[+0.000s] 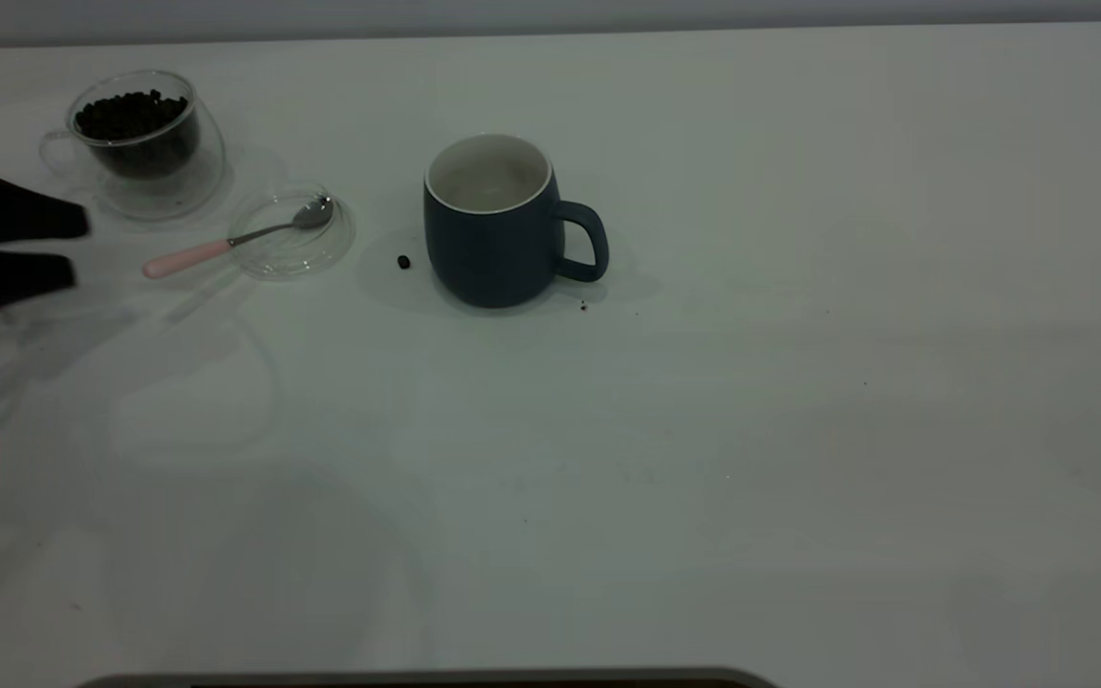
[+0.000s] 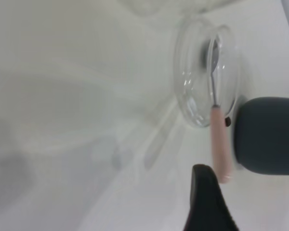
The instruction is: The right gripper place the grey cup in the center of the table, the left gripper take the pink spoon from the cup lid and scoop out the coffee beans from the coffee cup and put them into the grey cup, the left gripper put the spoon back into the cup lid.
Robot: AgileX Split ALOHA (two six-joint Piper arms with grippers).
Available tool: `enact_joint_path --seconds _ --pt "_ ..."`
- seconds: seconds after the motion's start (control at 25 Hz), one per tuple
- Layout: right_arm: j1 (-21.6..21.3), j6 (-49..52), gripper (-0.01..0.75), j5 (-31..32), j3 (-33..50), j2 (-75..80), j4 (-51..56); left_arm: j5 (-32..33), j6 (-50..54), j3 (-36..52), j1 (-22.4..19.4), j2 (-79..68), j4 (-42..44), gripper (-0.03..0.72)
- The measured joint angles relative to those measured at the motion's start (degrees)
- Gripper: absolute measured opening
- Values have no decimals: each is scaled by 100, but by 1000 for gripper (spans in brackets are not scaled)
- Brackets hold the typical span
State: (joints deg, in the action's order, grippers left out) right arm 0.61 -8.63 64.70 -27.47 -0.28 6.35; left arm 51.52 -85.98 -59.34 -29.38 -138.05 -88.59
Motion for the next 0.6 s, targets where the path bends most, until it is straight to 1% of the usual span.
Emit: enact_joint_path --seconds 0.16,0.28,0.44,0.6 --pt "0 0 588 0 0 0 0 5 427 -10 -77 556 596 522" --pt "0 0 588 0 0 0 0 60 1030 -120 -77 1142 1160 522" --pt "0 0 588 0 0 0 0 343 2199 -477 -77 2251 2248 522" --pt "0 0 588 0 0 0 0 645 3362 -951 -77 3617 3550 522"
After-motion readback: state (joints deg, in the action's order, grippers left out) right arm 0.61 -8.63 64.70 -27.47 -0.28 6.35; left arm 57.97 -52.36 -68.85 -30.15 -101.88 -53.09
